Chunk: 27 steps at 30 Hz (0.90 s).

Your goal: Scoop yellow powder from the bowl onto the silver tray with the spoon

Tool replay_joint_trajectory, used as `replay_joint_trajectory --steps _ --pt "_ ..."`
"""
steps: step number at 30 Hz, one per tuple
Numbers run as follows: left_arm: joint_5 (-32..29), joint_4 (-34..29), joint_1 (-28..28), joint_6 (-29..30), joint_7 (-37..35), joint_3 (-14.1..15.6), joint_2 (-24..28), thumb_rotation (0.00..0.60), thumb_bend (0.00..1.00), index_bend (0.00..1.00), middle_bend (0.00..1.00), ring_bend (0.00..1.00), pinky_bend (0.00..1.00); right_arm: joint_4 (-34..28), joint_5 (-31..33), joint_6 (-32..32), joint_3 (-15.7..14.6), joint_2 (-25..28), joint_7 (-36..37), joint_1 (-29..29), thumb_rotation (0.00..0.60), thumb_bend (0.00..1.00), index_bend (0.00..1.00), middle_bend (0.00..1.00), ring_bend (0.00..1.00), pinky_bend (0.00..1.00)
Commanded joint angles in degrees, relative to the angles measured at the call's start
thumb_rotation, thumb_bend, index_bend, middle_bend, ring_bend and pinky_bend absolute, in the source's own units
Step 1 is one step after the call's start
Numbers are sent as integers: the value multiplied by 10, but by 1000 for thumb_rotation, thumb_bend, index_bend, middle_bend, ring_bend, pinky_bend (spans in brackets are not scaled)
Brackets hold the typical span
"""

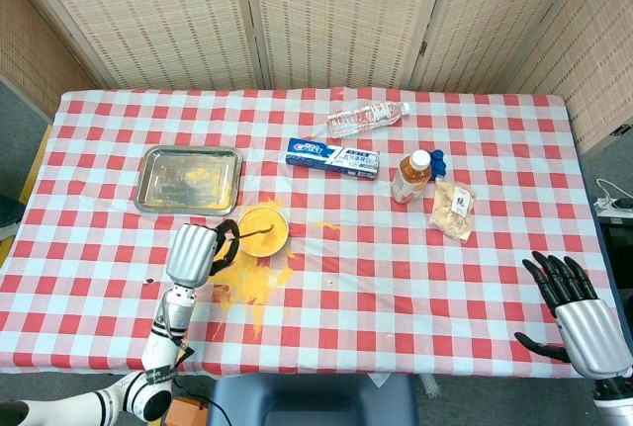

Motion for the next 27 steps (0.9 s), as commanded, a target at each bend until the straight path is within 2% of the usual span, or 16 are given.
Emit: replay_joint_trajectory --steps 1,5,16,27 --pt "4 -38 11 -3 15 17 16 600 640 860 1000 1000 1000 0 -2 1 -1 0 1 0 527 0 0 0 0 0" --pt "-4 -48 16 -12 27 22 19 600 640 860 1000 1000 1000 0 -6 6 -2 1 2 -2 528 0 0 0 0 0" --pt "-25 -16 14 -31 28 8 12 600 640 860 1000 1000 1000 1 -4 4 -1 0 -1 -2 528 0 0 0 0 0" --pt "-1 93 -6 -1 11 -16 -25 600 643 860 1000 1000 1000 0 1 1 1 -1 -4 -1 528 0 0 0 0 0"
